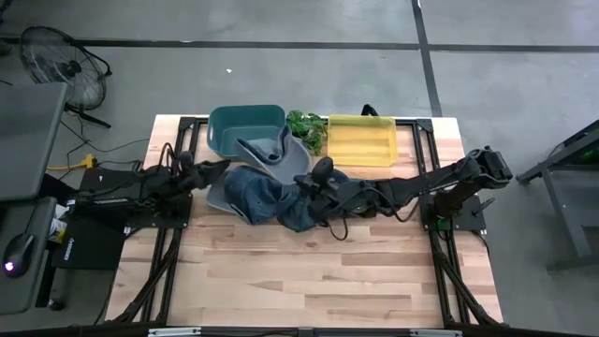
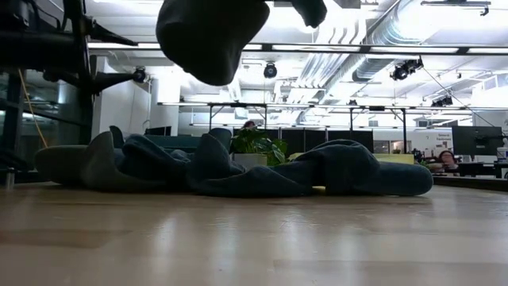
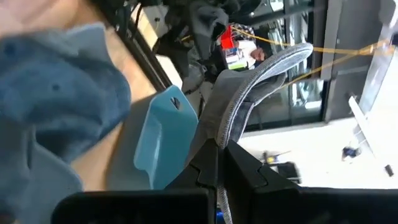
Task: Pick & Place hat
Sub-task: Put the right gray cap into the green bin
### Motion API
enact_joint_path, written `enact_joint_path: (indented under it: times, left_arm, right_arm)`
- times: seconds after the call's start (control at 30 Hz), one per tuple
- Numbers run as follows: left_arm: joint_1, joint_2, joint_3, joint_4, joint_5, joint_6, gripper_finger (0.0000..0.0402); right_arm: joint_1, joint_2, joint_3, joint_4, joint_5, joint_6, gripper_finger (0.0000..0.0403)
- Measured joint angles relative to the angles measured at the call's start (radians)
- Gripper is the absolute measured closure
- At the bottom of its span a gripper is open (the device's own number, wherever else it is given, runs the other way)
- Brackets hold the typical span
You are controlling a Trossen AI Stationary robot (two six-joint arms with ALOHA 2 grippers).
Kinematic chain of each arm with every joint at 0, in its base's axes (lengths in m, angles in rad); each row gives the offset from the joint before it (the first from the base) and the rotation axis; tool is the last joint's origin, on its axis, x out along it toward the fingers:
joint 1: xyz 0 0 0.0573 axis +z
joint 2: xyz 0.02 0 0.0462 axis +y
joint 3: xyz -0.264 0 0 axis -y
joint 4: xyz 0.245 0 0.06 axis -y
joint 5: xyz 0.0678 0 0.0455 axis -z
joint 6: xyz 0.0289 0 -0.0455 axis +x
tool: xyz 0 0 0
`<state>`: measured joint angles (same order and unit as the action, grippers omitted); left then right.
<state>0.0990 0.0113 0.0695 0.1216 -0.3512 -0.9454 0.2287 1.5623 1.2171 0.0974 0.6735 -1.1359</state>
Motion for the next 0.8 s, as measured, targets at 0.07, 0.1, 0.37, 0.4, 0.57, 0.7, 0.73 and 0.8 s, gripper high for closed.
enact_joint_path:
  times: [0.07, 0.1, 0.37, 0.4, 0.57, 0.7, 0.73, 0.8]
  left_arm:
    - [0.0, 0.0, 0.001, 0.003, -0.003, -0.106, 0.0144]
    - [0.0, 0.0, 0.002, 0.004, -0.008, -0.159, 0.0145]
    - [0.0, 0.0, 0.002, -0.015, 0.077, -0.507, 0.0146]
    - [0.0, 0.0, 0.002, -0.026, 0.091, -0.537, 0.0146]
    - [0.0, 0.0, 0.002, -0.093, 0.178, -0.623, 0.0146]
    - [-0.001, 0.0, 0.002, -0.128, 0.249, -0.66, 0.0146]
    - [-0.001, 0.0, 0.002, -0.126, 0.264, -0.661, 0.0146]
    - [-0.001, 0.0, 0.002, -0.124, 0.292, -0.661, 0.0146]
  right_arm:
    - [0.0, 0.0, 0.0, -0.012, 0.0, -0.055, 0.0398]
    - [0.0, 0.0, -0.001, -0.018, -0.002, -0.078, 0.0397]
    - [0.002, 0.0, -0.003, -0.103, -0.101, -0.179, 0.0399]
    - [0.003, 0.0, -0.003, -0.102, -0.113, -0.189, 0.0399]
    - [0.008, 0.0, -0.003, -0.093, -0.217, -0.282, 0.0399]
    - [0.023, 0.0, -0.003, -0.101, -0.286, -0.328, 0.0399]
    - [0.027, 0.0, -0.003, -0.101, -0.295, -0.34, 0.0399]
    - [0.037, 0.0, -0.003, -0.1, -0.313, -0.364, 0.0399]
